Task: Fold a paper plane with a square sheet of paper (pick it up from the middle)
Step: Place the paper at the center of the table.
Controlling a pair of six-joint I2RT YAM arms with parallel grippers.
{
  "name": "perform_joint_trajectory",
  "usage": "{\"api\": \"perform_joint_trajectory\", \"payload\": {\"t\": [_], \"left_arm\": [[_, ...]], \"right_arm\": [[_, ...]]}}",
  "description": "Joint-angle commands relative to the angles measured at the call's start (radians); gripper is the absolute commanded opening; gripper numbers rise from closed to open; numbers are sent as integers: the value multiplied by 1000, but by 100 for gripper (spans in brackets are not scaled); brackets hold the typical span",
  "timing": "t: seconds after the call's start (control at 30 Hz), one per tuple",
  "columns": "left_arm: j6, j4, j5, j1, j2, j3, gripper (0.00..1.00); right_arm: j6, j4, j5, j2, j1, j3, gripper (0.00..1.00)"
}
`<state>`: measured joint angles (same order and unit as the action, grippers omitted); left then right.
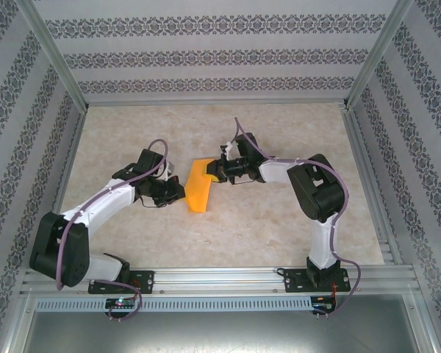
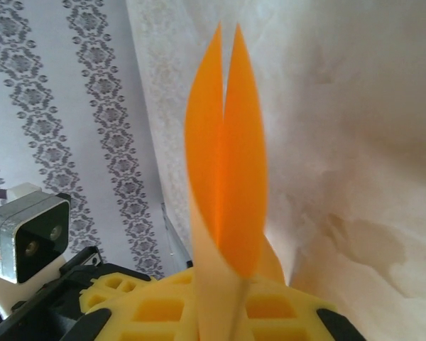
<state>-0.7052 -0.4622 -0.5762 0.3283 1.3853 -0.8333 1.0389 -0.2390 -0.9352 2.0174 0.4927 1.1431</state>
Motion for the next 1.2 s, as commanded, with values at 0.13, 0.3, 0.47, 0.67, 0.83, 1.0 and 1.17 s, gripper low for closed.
{"api": "perform_joint_trajectory", "payload": {"t": [0.13,0.3,0.47,0.67,0.83,1.0,1.17], "left_arm": [[6,76,-24,41,105,-33,0],[-2,95,-19,67,165,-57,0],[-15,111,-15,82,202,-64,0],[-51,132,-4,102,217,-42,0],[-60,134,6,121,233,-47,0],[-62,123,15,137,245,-66,0],[-69,126,13,160,270,-84,0]], "right_arm": [[-214,254,69,57,-21,89,21],[-300,370,124,63,-34,127,27],[-419,580,257,39,-40,183,39],[-504,760,447,-43,-63,194,50],[-530,820,574,-144,-97,131,54],[-491,775,550,-234,-100,33,54],[-370,637,466,-291,-38,-77,49]]}}
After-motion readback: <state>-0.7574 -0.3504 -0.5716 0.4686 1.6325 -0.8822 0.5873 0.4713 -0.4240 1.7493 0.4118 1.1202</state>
